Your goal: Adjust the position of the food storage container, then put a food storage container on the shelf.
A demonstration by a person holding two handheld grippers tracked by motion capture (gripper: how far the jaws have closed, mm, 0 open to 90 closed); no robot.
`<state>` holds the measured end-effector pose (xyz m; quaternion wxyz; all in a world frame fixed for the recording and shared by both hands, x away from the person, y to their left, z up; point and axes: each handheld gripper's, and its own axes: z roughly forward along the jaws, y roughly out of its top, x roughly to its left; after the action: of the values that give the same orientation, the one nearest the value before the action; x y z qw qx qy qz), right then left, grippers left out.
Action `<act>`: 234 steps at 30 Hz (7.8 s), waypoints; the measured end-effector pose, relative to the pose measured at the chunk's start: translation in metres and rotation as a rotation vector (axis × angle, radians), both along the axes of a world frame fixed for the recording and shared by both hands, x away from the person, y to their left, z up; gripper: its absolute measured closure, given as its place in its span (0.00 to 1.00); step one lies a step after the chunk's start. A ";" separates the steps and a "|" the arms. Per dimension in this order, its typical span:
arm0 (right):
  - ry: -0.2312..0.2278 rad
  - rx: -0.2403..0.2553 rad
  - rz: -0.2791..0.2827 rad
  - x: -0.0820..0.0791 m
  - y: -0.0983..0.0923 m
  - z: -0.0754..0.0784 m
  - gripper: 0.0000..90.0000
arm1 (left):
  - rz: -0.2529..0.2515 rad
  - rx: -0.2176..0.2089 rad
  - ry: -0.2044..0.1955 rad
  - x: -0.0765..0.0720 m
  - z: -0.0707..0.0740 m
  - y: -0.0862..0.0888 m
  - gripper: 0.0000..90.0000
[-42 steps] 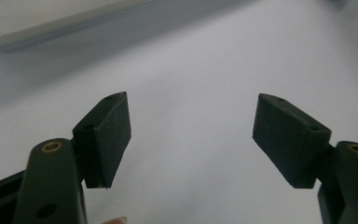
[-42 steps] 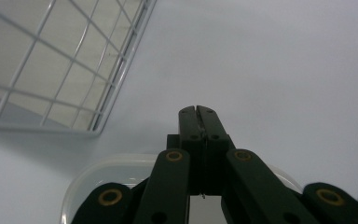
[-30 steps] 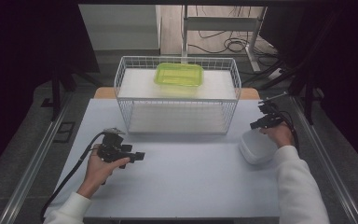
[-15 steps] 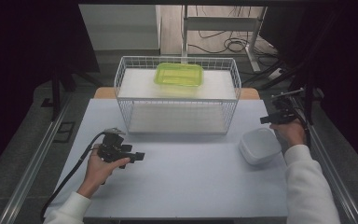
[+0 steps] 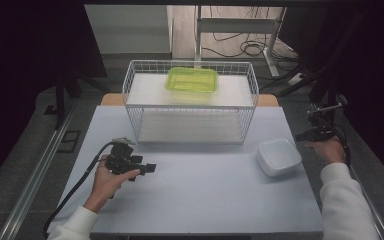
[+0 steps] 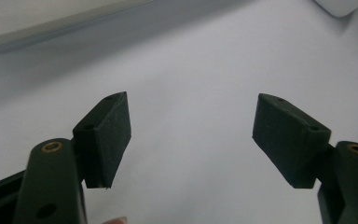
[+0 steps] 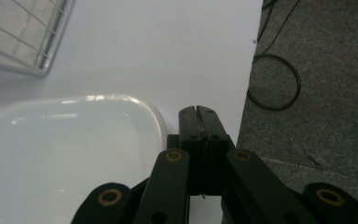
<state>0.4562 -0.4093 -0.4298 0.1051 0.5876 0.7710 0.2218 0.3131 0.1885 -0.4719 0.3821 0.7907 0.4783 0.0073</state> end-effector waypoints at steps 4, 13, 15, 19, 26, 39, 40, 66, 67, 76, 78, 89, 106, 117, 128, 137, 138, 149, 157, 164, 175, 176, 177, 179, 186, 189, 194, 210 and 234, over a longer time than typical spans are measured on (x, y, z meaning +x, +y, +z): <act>0.019 -0.007 0.001 0.000 -0.002 -0.007 0.99 | -0.003 0.003 0.001 0.000 0.000 0.000 0.30; 0.073 -0.027 0.032 -0.006 0.003 -0.012 0.99 | 0.005 0.004 -0.009 -0.001 0.001 0.001 0.31; 0.070 -0.032 0.038 -0.007 0.003 -0.012 0.99 | 0.004 0.003 -0.008 -0.001 0.001 0.001 0.31; 0.077 -0.064 0.060 -0.009 0.007 -0.010 0.99 | 0.001 -0.002 -0.002 -0.001 0.001 0.000 0.31; 0.078 -0.053 0.069 -0.013 0.011 -0.011 0.99 | 0.001 -0.004 0.000 -0.001 0.001 0.000 0.31; 0.052 0.026 0.081 -0.030 0.023 -0.016 0.99 | 0.011 -0.017 -0.001 0.000 0.001 0.000 0.32; 0.055 0.030 0.076 -0.032 0.025 -0.016 0.99 | 0.010 -0.019 0.000 0.000 0.001 0.000 0.32; 0.073 0.033 0.060 -0.077 0.082 -0.020 0.99 | 0.003 -0.028 -0.002 0.003 0.000 0.003 0.32; 0.073 0.033 0.060 -0.077 0.082 -0.020 0.99 | 0.003 -0.028 -0.002 0.003 0.000 0.003 0.32; 0.081 0.048 0.076 -0.082 0.104 -0.022 0.99 | -0.001 -0.030 -0.005 0.004 0.000 0.003 0.32; 0.083 0.048 0.078 -0.083 0.106 -0.022 0.99 | -0.001 -0.033 -0.007 0.003 0.000 0.003 0.32; 0.087 0.057 0.126 -0.088 0.135 -0.025 0.99 | 0.000 -0.033 -0.010 0.003 0.001 0.004 0.32; 0.078 0.089 0.185 -0.102 0.179 -0.028 0.99 | 0.006 -0.035 -0.014 0.003 0.003 0.006 0.32; 0.077 0.098 0.223 -0.112 0.205 -0.032 0.99 | 0.002 -0.031 -0.015 0.003 0.003 0.006 0.32; 0.070 0.125 0.291 -0.115 0.234 -0.034 0.99 | 0.003 -0.024 -0.011 0.003 0.001 0.006 0.31; 0.066 0.143 0.320 -0.115 0.239 -0.035 0.99 | 0.013 -0.020 -0.013 0.001 0.001 0.008 0.31; 0.058 0.142 0.324 -0.115 0.238 -0.034 0.99 | 0.017 -0.020 -0.015 0.001 0.001 0.008 0.31; -0.054 0.181 0.308 -0.120 0.205 -0.028 0.64 | 0.035 -0.045 -0.016 -0.007 0.003 0.003 0.31; -0.114 0.326 0.287 -0.126 0.183 -0.019 0.40 | 0.049 -0.094 -0.014 -0.018 0.007 -0.007 0.31; -0.141 0.342 0.320 -0.132 0.180 -0.016 0.38 | 0.034 -0.106 0.006 -0.027 0.006 -0.021 0.31; -0.085 0.413 0.325 -0.132 0.189 -0.023 0.39 | 0.048 -0.175 0.063 -0.033 0.001 -0.033 0.31; -0.080 0.419 0.326 -0.132 0.190 -0.024 0.39 | 0.049 -0.182 0.074 -0.033 -0.001 -0.035 0.31; -0.073 0.426 0.331 -0.131 0.191 -0.025 0.40 | 0.049 -0.193 0.086 -0.033 -0.003 -0.037 0.31; -0.061 0.436 0.338 -0.130 0.194 -0.028 0.41 | 0.052 -0.211 0.104 -0.033 -0.007 -0.041 0.31; -0.015 0.486 0.339 -0.123 0.200 -0.036 0.45 | 0.095 -0.301 0.149 -0.029 -0.017 -0.049 0.33; 0.018 0.514 0.337 -0.117 0.204 -0.042 0.47 | 0.107 -0.331 0.171 -0.024 -0.021 -0.050 0.35; 0.045 0.522 0.330 -0.111 0.205 -0.047 0.50 | 0.120 -0.345 0.193 -0.019 -0.027 -0.052 0.39; 0.117 0.584 0.332 -0.106 0.209 -0.055 0.63 | 0.114 -0.398 0.289 -0.019 -0.041 -0.060 0.55; 0.105 0.580 0.308 -0.115 0.207 -0.048 0.83 | 0.141 -0.467 0.245 -0.024 -0.032 -0.056 0.87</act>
<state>0.3410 -0.2025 -0.4782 -0.1414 0.4803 0.7598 0.4147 0.2887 0.1324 -0.5039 0.4920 0.6408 0.5634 -0.1727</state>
